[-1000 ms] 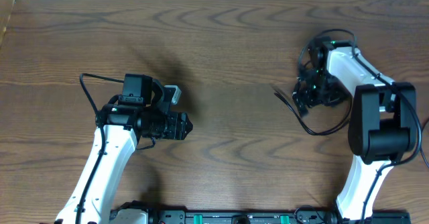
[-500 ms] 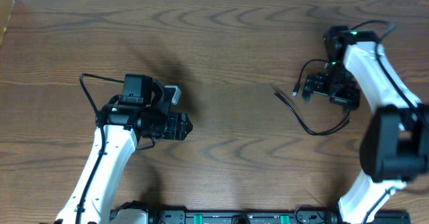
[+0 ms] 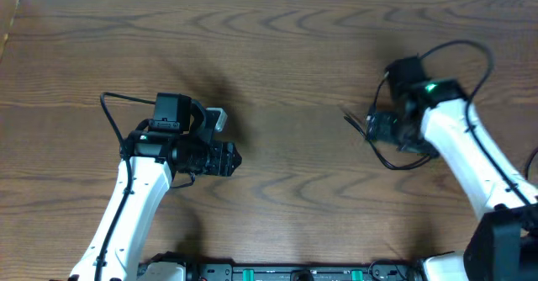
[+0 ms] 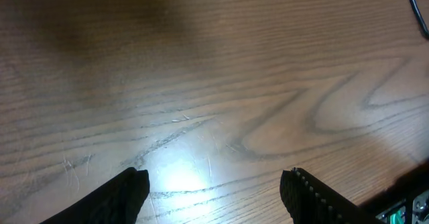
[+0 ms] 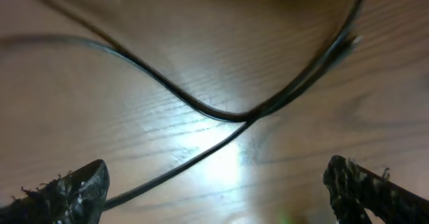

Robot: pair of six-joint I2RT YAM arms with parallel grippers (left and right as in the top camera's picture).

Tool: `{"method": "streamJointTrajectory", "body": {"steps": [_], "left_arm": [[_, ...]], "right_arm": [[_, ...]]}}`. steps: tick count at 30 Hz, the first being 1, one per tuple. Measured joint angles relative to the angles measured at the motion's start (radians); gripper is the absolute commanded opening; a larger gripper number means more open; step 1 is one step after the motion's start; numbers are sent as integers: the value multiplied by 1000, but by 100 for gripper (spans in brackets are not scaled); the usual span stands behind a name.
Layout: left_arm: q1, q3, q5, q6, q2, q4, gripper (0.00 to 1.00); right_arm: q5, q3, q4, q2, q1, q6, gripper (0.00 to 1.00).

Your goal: Untangle cables

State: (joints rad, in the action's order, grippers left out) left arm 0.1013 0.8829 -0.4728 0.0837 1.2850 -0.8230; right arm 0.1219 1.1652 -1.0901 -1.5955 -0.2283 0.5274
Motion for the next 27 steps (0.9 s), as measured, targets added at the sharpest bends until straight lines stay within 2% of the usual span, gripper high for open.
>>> {"method": "streamJointTrajectory", "body": {"steps": [4, 6, 15, 24, 27], "left_arm": [[0, 0, 0, 0, 0, 1, 68], [0, 0, 0, 0, 0, 0, 68], [0, 0, 0, 0, 0, 0, 69], [0, 0, 0, 0, 0, 0, 68], [0, 0, 0, 0, 0, 0, 68]], "right_arm": [[14, -113, 107, 2, -43, -9, 99], [16, -182, 220, 2, -53, -37, 99], [-14, -381, 463, 6, -68, -377, 99], [-58, -473, 666, 56, -69, -571, 99], [-68, -498, 759, 60, -69, -594, 99]]}}
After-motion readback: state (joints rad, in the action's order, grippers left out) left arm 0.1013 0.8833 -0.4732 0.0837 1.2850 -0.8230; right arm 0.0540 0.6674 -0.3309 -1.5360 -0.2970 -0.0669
